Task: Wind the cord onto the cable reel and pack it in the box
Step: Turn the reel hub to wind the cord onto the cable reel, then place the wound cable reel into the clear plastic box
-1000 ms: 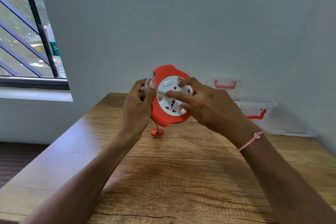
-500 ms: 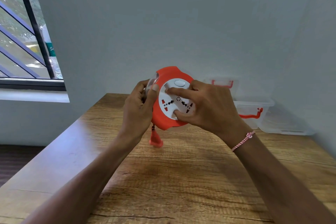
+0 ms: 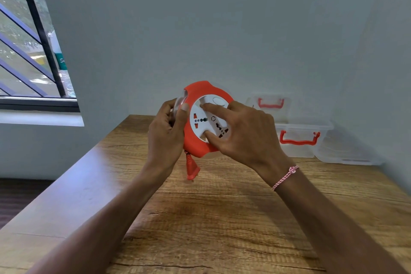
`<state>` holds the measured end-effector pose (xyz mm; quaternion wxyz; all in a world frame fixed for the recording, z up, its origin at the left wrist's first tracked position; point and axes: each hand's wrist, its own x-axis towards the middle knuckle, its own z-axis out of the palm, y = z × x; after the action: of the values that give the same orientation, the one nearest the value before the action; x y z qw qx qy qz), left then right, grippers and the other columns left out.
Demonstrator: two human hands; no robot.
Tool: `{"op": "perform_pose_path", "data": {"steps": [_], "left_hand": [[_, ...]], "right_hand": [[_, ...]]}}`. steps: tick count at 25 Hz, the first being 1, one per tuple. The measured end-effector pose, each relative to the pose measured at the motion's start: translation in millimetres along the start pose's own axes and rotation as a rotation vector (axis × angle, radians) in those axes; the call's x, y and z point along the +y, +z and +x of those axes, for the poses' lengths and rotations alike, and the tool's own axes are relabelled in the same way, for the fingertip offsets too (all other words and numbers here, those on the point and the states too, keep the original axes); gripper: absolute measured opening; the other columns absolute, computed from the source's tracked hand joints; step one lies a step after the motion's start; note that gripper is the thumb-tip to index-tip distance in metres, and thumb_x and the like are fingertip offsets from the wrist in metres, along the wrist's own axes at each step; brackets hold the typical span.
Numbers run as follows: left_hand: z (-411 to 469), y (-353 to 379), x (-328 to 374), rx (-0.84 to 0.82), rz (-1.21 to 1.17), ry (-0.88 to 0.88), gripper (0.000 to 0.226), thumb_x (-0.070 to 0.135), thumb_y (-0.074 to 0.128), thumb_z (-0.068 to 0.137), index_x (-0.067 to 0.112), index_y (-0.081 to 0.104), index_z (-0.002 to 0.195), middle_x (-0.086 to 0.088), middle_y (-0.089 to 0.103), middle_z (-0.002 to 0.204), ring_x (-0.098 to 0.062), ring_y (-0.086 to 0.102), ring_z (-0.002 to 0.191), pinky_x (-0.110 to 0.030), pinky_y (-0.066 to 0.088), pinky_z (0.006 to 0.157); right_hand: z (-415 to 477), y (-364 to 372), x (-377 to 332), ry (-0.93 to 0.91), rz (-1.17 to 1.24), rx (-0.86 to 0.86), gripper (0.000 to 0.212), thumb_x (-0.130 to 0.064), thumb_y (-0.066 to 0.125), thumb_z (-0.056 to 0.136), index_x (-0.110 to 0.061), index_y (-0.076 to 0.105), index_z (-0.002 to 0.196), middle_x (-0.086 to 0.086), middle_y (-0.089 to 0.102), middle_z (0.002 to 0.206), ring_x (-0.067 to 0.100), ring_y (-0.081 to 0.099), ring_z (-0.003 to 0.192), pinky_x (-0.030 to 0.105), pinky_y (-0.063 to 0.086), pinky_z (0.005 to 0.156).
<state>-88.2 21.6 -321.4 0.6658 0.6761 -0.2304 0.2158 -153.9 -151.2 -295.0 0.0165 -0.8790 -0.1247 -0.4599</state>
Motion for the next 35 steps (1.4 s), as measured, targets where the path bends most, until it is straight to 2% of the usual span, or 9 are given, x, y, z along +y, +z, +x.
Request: {"op": "perform_pose_path", "data": {"steps": [4,8,14,17,19,22,26,30,35], "left_hand": [[6,-5,-5,0.037,-0.026,-0.019,0.017,0.053,0.052,0.106,0.04,0.064,0.108,0.01,0.077,0.09,-0.013,0.077,0.079,-0.032,0.064,0.065],[9,-7,-10,0.063,-0.081,-0.077,0.038,0.056,0.051,0.103,0.023,0.065,0.117,0.003,0.076,0.094,-0.014,0.077,0.082,-0.026,0.062,0.063],[13,-9,-15,0.091,-0.148,-0.12,0.039,0.05,0.051,0.107,0.015,0.066,0.118,0.009,0.073,0.086,-0.004,0.074,0.074,-0.016,0.054,0.056],[15,-11,-14,0.11,-0.196,-0.148,0.033,0.051,0.05,0.108,0.023,0.068,0.11,0.007,0.074,0.088,-0.005,0.071,0.075,-0.022,0.056,0.059],[15,-11,-13,0.115,-0.239,-0.161,0.03,0.049,0.048,0.11,0.027,0.068,0.107,0.006,0.075,0.089,-0.007,0.071,0.078,-0.027,0.056,0.063],[13,-9,-12,0.099,-0.307,-0.172,0.033,0.048,0.046,0.111,0.024,0.069,0.116,-0.001,0.08,0.104,-0.02,0.076,0.094,-0.034,0.062,0.072],[9,-6,-11,0.082,-0.351,-0.192,0.041,0.046,0.044,0.111,0.016,0.063,0.132,-0.008,0.077,0.122,-0.03,0.075,0.113,-0.047,0.064,0.086],[3,-2,-26,0.049,-0.311,-0.188,0.039,0.051,0.043,0.107,0.024,0.063,0.128,0.002,0.078,0.113,-0.021,0.075,0.105,-0.038,0.064,0.078],[19,6,-44,-0.069,-0.208,-0.199,0.034,0.056,0.041,0.109,0.037,0.059,0.132,0.012,0.076,0.113,-0.005,0.075,0.1,-0.023,0.061,0.068]], "right_hand": [[1,3,5,-0.021,0.039,-0.008,0.073,-0.068,0.057,0.091,-0.032,0.041,0.153,-0.001,0.074,0.116,0.017,0.072,0.083,0.032,0.062,0.064],[1,6,10,0.017,0.103,0.058,0.059,-0.06,0.063,0.092,-0.027,0.052,0.141,0.0,0.061,0.125,0.01,0.063,0.094,0.021,0.059,0.065],[-1,15,-10,0.657,0.786,0.178,0.074,-0.081,0.058,0.08,-0.039,0.038,0.137,-0.01,0.053,0.128,0.003,0.062,0.101,0.021,0.059,0.073],[-4,14,-14,0.86,1.179,0.014,0.097,-0.094,0.059,0.061,-0.036,0.043,0.136,-0.005,0.068,0.12,0.005,0.071,0.102,0.032,0.062,0.085],[-6,19,-17,0.851,1.382,-0.183,0.086,-0.083,0.065,0.07,-0.027,0.052,0.133,0.002,0.076,0.113,0.018,0.074,0.105,0.049,0.055,0.101],[-11,24,-30,0.762,1.454,-0.383,0.071,-0.075,0.064,0.08,-0.024,0.059,0.13,0.005,0.078,0.11,0.019,0.073,0.108,0.049,0.048,0.108],[-11,19,-32,0.821,1.5,-0.482,0.082,-0.077,0.055,0.084,-0.011,0.056,0.133,0.013,0.076,0.11,0.024,0.075,0.094,0.041,0.06,0.086],[-15,22,-25,0.905,1.61,-0.549,0.085,-0.077,0.05,0.089,-0.007,0.05,0.137,0.022,0.075,0.107,0.034,0.073,0.082,0.043,0.063,0.076],[-15,31,-7,1.007,1.539,-0.432,0.062,-0.066,0.064,0.09,-0.027,0.052,0.137,0.015,0.076,0.112,0.03,0.075,0.085,0.038,0.062,0.066]]}}
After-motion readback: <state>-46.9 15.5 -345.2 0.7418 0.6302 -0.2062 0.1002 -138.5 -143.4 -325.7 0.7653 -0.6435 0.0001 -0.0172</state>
